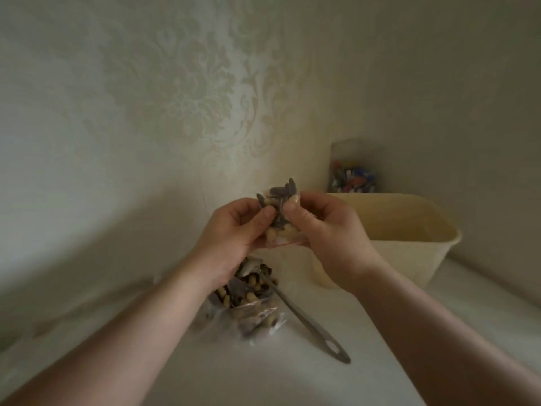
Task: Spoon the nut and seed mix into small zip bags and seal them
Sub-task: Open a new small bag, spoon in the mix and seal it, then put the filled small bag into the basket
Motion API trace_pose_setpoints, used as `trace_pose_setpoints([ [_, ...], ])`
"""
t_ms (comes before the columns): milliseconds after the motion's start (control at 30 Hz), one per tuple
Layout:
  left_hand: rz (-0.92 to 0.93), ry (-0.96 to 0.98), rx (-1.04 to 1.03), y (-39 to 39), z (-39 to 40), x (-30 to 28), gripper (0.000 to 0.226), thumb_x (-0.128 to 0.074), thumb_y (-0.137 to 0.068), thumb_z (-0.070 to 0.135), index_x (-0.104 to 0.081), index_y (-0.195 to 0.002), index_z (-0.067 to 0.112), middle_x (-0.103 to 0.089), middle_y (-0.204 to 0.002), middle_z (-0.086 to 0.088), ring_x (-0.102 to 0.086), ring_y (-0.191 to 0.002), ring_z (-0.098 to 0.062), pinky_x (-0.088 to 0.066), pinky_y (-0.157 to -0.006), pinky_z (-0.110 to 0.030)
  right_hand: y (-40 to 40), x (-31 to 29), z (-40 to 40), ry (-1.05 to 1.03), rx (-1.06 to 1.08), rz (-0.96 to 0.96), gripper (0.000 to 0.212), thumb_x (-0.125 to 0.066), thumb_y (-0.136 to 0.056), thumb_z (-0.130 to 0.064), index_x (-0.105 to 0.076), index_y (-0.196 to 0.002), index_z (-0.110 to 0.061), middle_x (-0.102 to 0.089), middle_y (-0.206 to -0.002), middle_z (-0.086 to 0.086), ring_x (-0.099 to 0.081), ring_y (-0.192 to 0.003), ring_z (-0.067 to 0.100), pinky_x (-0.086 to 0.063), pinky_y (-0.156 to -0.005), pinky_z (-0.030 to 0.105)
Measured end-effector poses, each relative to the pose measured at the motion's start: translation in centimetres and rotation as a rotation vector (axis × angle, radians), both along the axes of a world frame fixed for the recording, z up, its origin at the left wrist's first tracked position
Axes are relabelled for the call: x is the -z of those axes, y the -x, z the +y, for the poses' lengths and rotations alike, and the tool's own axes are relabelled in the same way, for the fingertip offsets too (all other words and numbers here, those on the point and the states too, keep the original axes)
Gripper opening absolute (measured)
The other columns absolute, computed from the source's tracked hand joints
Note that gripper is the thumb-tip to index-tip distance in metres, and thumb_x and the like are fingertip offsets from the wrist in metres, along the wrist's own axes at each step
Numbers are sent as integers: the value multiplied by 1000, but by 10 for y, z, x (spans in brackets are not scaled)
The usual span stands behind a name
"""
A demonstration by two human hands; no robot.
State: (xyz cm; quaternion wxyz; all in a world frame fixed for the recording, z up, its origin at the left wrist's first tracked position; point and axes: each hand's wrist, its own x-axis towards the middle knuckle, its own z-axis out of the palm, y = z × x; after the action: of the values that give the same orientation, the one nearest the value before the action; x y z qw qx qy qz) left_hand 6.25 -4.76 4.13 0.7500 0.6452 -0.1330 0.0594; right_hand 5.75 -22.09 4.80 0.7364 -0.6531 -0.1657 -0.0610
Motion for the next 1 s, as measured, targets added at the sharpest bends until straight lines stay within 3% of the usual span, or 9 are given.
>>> trace_pose_setpoints([
  [100,74,-69,31,-8,-28,-17,49,-53,-95,51,-72,-98,6,-74,-83,-14,-71,-72,-23,-60,-62,-33,-9,-20,-36,52,126,-1,12,-70,-100,-20,-79,-98,-14,-78,-85,8,-69,-73,18,-57,-68,34],
  [167,158,-213,-33,-21,-44,-23,51,-47,-104,58,-73,-104,14,-75,-93,-12,-70,-76,-21,-58,-63,-35,-18,-34,-67,105,219,-8,10,-72,-99,-19,-81,-98,-15,-79,-89,9,-68,-76,16,-57,-69,33],
  [233,206,-472,-145,-40,-58,-21,28,-58,-103,48,-68,-117,26,-73,-105,-4,-70,-84,-17,-57,-65,-33,-23,-46,-95,155,265,-26,10,-71,-98,-16,-80,-102,-15,-80,-90,7,-70,-77,14,-61,-71,33],
  [367,293,-711,-153,-63,-85,-11,48,-63,-101,36,-50,-146,24,-64,-126,-5,-62,-90,-17,-52,-61,-29,-33,-51,-135,267,387,-56,8,-74,-96,-14,-80,-95,-20,-77,-76,-7,-67,-65,3,-53,-62,21],
  [500,240,-867,-146,-69,-93,-4,39,-49,-102,14,-57,-140,17,-65,-119,-9,-67,-89,-25,-63,-76,-43,-39,-41,-151,436,409,-67,18,-77,-93,-17,-78,-84,-33,-78,-79,-12,-70,-70,2,-59,-76,31],
  [600,96,-1003,-175,-54,-90,-1,40,-44,-103,14,-52,-142,18,-64,-129,-11,-65,-105,-31,-57,-85,-40,-36,-37,-153,647,354,-48,22,-76,-94,-26,-75,-82,-43,-76,-80,-21,-73,-75,4,-60,-77,32],
  [667,-7,-1002,-190,-36,-86,2,40,-43,-107,18,-46,-146,22,-65,-128,-6,-65,-105,-25,-54,-82,-34,-32,-37,-150,790,303,-51,16,-74,-95,-31,-75,-85,-44,-74,-81,-23,-71,-80,5,-59,-78,34],
  [800,-109,-894,-190,-7,-81,14,40,-42,-111,23,-41,-151,31,-59,-115,15,-54,-85,10,-38,-66,-5,-22,-43,-143,1063,232,-72,12,-67,-99,-39,-75,-108,-39,-71,-86,-17,-67,-82,4,-57,-78,34],
  [1000,-172,-728,-214,12,-77,29,36,-45,-110,27,-45,-144,42,-63,-115,24,-59,-99,16,-45,-75,-1,-20,-33,-127,1214,146,-107,21,-59,-105,-37,-70,-123,-35,-63,-90,-22,-60,-78,-5,-38,-64,14],
])
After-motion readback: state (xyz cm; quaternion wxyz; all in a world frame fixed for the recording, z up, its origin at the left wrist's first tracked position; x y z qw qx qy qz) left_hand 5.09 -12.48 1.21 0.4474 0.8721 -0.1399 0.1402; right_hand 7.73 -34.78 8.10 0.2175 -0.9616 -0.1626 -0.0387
